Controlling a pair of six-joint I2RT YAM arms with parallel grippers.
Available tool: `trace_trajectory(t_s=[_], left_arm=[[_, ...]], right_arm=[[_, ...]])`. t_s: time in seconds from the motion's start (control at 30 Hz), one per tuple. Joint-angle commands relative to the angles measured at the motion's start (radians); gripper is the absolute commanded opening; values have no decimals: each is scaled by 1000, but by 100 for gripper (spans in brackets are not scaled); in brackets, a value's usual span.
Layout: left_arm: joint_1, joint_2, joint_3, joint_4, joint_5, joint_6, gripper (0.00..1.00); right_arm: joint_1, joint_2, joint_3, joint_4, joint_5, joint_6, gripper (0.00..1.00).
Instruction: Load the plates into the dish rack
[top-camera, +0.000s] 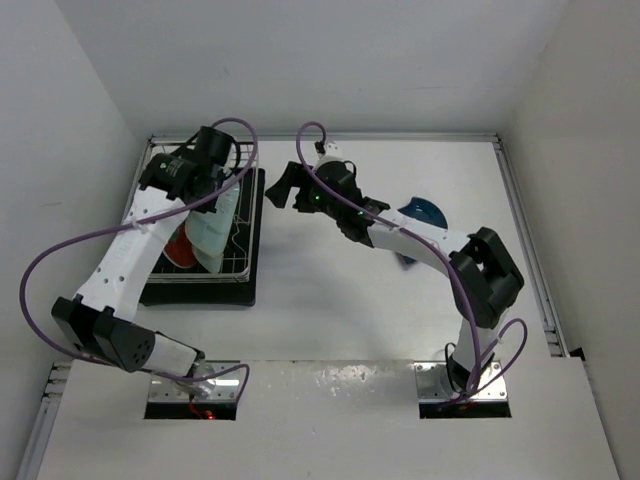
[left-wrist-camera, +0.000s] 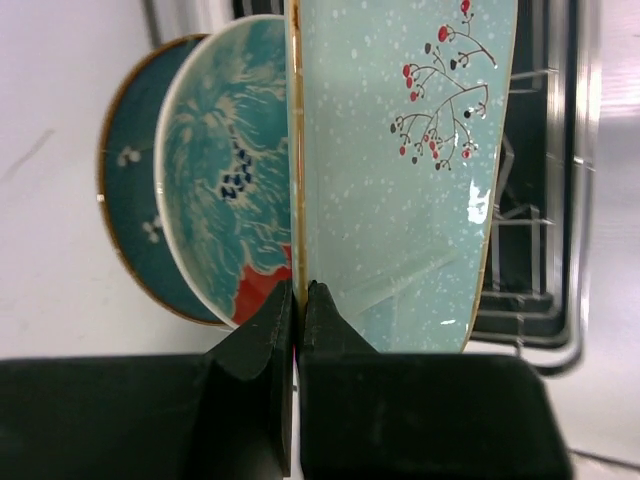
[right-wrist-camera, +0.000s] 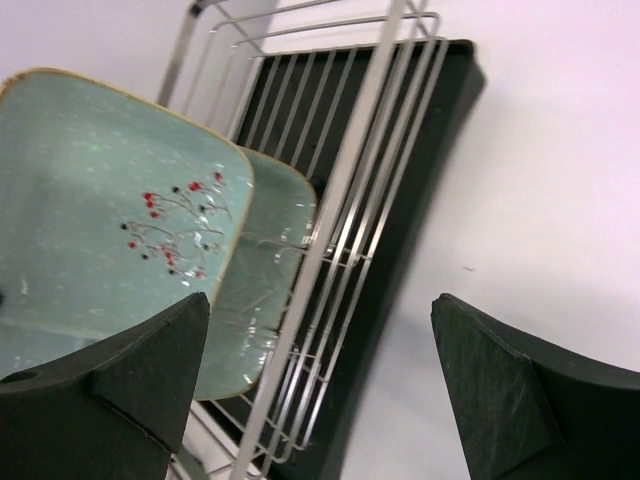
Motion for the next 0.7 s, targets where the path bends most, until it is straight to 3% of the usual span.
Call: trace_trajectory(t_s=[0.0,0.13,0.43,0.67], left_arm=[[-48,-10,-6,116,-282,-21,0],[-73,1,-28,134,-389,-32,0],[-125,20,-66,122,-329,-171,0],[-178,38,-163,153,-467,-191,0]], right_arm=[[13,-57,-11,-42,86,-45,91],[19,-84,-17,-80,123,-65,91],[25,-118,-40,-114,171,-73,91],[26,-129,-56,-125,194,-76,92]])
